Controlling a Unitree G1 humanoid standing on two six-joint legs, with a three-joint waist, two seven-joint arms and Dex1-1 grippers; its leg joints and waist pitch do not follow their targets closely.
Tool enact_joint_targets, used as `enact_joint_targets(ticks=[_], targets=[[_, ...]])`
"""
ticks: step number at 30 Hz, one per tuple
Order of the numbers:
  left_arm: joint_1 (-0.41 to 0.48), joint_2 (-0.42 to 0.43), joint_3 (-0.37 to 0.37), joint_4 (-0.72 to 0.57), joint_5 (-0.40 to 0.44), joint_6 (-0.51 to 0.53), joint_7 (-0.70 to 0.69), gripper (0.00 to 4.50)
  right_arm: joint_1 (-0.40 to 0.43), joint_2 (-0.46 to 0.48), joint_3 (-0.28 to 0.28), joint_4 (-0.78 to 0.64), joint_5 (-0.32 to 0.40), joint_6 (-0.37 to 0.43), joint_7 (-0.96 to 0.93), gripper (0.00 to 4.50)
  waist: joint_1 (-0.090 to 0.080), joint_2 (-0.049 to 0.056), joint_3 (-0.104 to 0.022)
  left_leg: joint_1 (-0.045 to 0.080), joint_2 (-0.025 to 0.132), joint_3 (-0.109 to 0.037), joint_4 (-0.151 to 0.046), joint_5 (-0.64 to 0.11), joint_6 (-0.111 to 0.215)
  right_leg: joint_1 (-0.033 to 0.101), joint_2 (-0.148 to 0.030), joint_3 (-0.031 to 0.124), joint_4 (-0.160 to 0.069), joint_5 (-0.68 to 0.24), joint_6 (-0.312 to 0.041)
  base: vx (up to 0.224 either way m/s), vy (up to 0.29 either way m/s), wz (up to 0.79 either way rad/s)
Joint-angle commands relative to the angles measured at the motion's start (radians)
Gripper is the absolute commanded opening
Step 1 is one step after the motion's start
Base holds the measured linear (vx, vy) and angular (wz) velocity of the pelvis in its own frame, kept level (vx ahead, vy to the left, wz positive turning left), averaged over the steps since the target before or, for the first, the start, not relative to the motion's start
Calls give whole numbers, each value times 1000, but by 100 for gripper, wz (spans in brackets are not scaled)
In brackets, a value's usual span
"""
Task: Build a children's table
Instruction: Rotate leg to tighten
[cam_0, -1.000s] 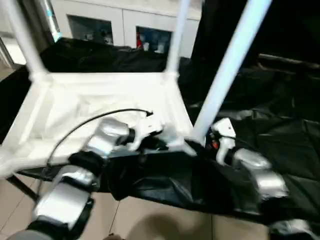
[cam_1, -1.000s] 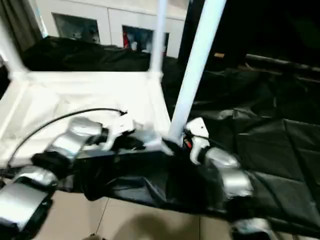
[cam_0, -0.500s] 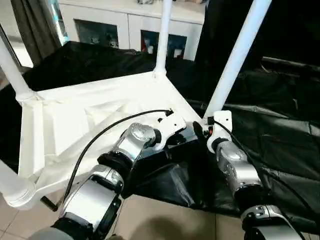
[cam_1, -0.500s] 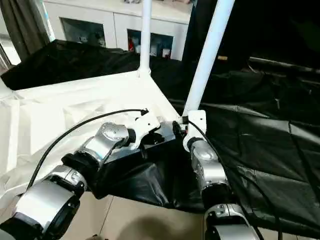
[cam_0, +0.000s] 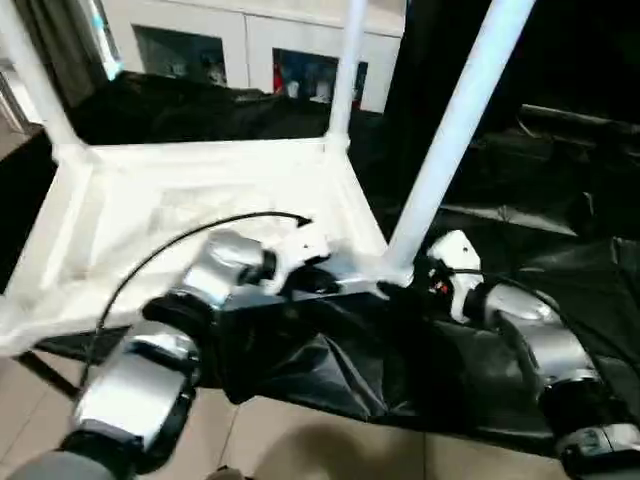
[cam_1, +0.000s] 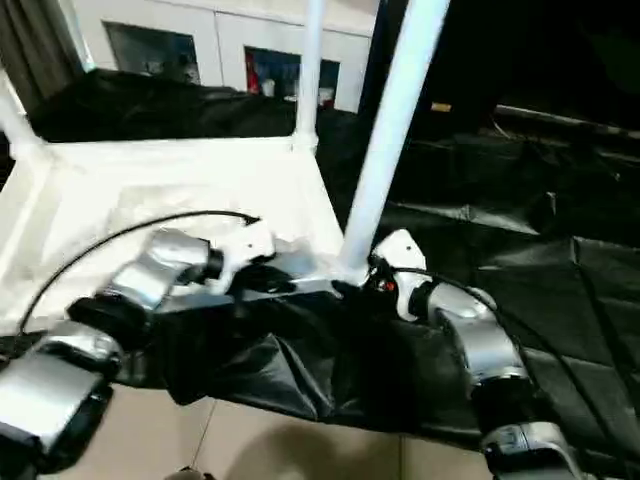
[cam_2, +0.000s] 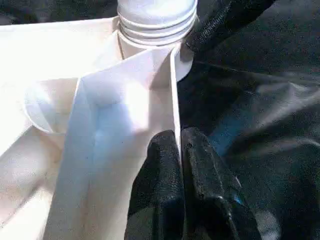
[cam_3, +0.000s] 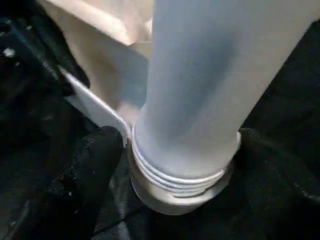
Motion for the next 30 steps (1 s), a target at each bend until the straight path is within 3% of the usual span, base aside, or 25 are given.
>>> enact_joint_targets(ticks=[1,8,9,15,21,26,27,28,29,30], targets=[[35,11,-40,20,22,23,-57,0,-5,-1,33,-21,20,21,66,384,6,-5,-45,11,19,3,-57,-161,87,37,-31,19,-49,42,-274,0,0,0],[49,38,-27,-5,-12,29,-132,0,-10,-2,32,-30,40,42,115,341,10,-11,-42,16,22,6,-55,-161,85,37,-34,20,-45,47,-291,0,0,0],[58,40,-25,-15,-17,33,-140,0,-8,5,30,-33,46,46,127,330,10,-17,-42,14,22,6,-55,-155,87,38,-34,20,-44,45,-290,0,0,0],[76,45,-26,-36,-21,43,-143,0,-4,15,31,-29,40,47,129,285,10,-20,-40,16,23,6,-55,-153,81,36,-35,21,-45,24,-286,0,0,0],[72,33,-25,-16,5,43,-49,0,15,66,6,-19,49,71,34,277,9,-20,-38,17,22,7,-56,-157,79,34,-35,23,-47,5,-276,0,0,0],[52,-37,-4,21,25,76,149,0,18,164,-46,39,16,85,-217,275,5,-18,-29,29,23,2,-70,-331,-8,18,-40,26,-76,-283,-211,0,0,0],[47,-73,-4,26,28,99,197,0,6,210,-76,69,11,102,-330,275,4,-5,-29,30,23,0,-73,-340,-18,16,-42,28,-77,-303,-203,0,0,0],[46,-83,-4,28,29,105,208,0,2,222,-84,77,10,106,-359,275,-2,-10,-27,25,23,-3,-78,-363,-34,13,-39,26,-81,-334,-185,0,0,0],[40,-124,-9,35,34,120,252,0,-21,263,-110,118,11,111,-455,275,-2,-2,-28,27,22,-6,-79,-377,-43,12,-39,25,-81,-351,-177,0,0,0],[35,-152,-11,41,37,130,282,0,-38,291,-127,147,12,113,-518,274,-8,-4,-27,26,21,-8,-81,-401,-55,10,-39,23,-85,-381,-162,0,0,0]])
